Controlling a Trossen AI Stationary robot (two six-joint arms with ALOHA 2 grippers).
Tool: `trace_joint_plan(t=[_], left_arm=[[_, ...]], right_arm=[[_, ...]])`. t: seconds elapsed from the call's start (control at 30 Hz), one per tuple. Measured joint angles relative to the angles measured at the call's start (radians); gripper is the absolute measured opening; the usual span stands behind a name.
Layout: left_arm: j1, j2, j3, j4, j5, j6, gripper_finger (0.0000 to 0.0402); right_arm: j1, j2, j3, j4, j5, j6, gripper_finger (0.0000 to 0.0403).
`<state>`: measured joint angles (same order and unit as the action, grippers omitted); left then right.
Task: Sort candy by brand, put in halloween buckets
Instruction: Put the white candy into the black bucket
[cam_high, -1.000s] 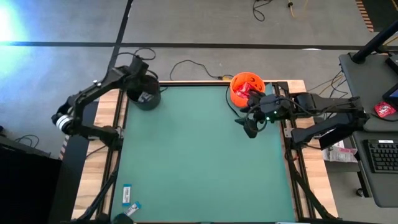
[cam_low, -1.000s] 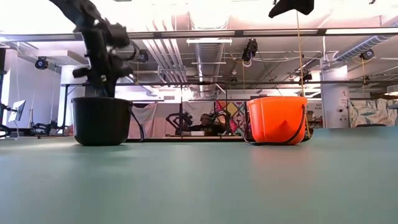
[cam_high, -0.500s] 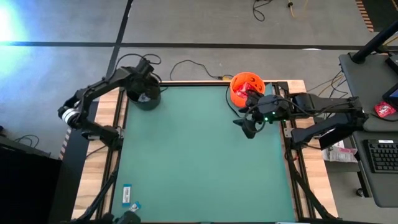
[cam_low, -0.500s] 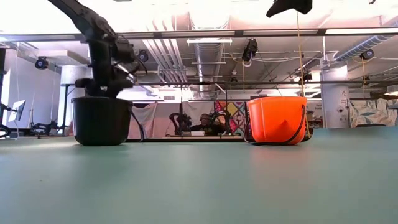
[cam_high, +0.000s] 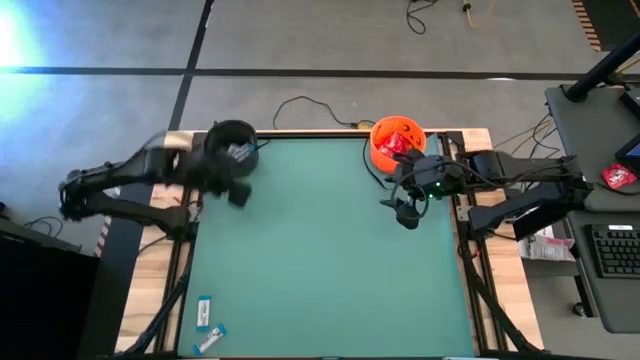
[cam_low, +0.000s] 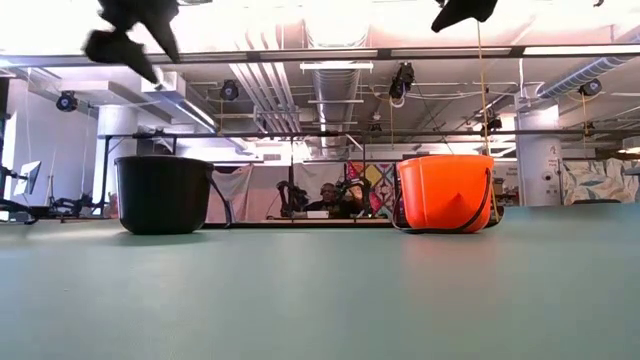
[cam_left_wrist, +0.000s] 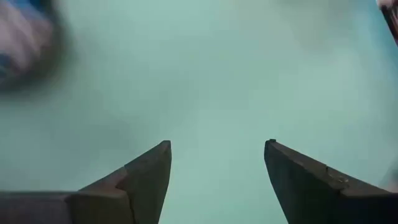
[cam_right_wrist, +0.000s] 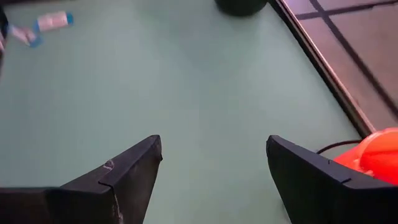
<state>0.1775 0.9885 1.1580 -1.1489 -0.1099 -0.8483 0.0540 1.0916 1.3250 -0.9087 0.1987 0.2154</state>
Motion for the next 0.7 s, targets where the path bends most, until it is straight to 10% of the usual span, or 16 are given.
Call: trace_joint_plan(t=[0.33,0.7], left_arm=[[-0.928,0.104,-0.107,0.001,-0.01,-0.836,0.0242],[-1.134,0.382,-0.107,0.141,0.262,-1.1,0.0254]], right_arm=[[0.036,0.0,-0.032,0.001,0.011,-0.033,0.0283],[0.093,0.116,-0.032,0.1,0.115,-0.035,0.0283]])
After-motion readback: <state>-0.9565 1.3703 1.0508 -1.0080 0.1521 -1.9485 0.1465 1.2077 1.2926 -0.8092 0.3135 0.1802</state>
